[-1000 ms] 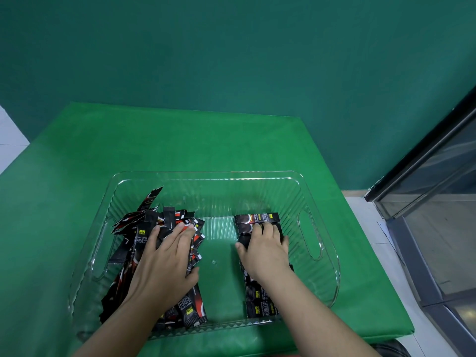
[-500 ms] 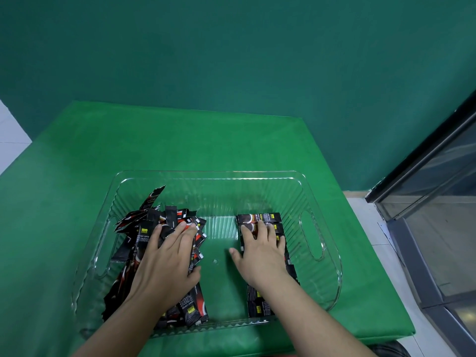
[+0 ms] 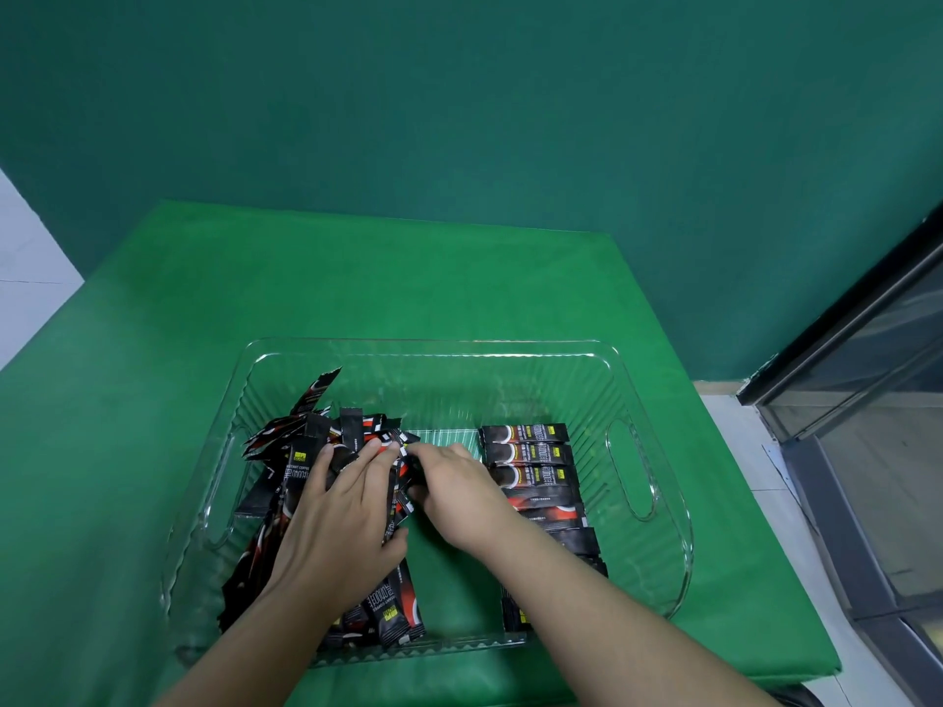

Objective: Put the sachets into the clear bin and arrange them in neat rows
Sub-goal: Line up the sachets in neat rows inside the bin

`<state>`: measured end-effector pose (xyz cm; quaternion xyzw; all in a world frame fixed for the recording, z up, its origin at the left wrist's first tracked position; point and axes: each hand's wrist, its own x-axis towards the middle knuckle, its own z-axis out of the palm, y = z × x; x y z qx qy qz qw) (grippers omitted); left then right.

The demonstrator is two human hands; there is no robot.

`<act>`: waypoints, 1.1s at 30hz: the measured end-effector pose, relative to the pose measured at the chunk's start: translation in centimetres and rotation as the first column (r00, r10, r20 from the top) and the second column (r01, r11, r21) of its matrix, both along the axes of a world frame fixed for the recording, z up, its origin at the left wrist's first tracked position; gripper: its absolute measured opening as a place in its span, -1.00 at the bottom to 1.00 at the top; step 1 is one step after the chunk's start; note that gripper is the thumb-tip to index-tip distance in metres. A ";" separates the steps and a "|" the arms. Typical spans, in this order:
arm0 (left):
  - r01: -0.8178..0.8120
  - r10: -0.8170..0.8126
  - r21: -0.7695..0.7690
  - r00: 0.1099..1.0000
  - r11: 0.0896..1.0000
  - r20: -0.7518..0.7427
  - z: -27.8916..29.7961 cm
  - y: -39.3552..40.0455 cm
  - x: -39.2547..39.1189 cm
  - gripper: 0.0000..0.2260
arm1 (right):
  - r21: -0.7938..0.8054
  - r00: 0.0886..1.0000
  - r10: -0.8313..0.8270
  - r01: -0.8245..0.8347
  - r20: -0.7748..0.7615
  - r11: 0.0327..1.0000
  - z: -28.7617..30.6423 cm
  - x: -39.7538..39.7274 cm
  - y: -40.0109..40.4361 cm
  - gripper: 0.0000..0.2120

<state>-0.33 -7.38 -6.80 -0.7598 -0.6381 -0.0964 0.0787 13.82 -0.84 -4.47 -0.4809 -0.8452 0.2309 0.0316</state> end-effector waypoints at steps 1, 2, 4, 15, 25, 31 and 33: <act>-0.002 0.003 -0.004 1.000 1.000 0.004 0.0 0.0 0.0 -0.28 | -0.018 1.000 -0.007 0.007 -0.016 1.000 -0.2 -0.3 0.1 -0.58; -0.006 0.006 -0.009 1.000 1.000 0.010 0.1 0.0 0.0 -0.27 | -0.040 0.999 -0.025 0.024 -0.039 0.999 -0.3 -0.5 0.2 -0.60; -0.012 0.012 -0.016 1.000 1.000 0.022 0.2 0.0 0.1 -0.25 | -0.087 0.993 -0.082 0.074 -0.088 0.993 -0.3 -0.8 0.4 -0.59; -0.004 0.004 -0.020 1.000 1.000 0.015 -0.2 0.1 0.0 -0.30 | -0.074 0.988 -0.135 0.130 -0.080 0.989 0.4 -0.5 0.5 -0.84; 0.019 -0.019 -0.004 1.000 1.000 0.025 -0.2 0.2 0.1 -0.24 | -0.140 0.971 -0.232 0.222 -0.062 0.965 1.6 2.3 -0.2 -0.81; 0.023 -0.023 -0.001 0.999 1.000 0.028 -0.1 0.1 0.2 -0.25 | 0.004 0.949 -0.316 0.316 0.008 0.949 3.1 4.3 0.5 -0.68; 0.022 -0.022 0.009 0.999 1.000 0.025 -0.2 0.2 0.1 -0.25 | 0.050 0.934 -0.356 0.353 0.045 0.934 4.1 5.5 0.7 -0.64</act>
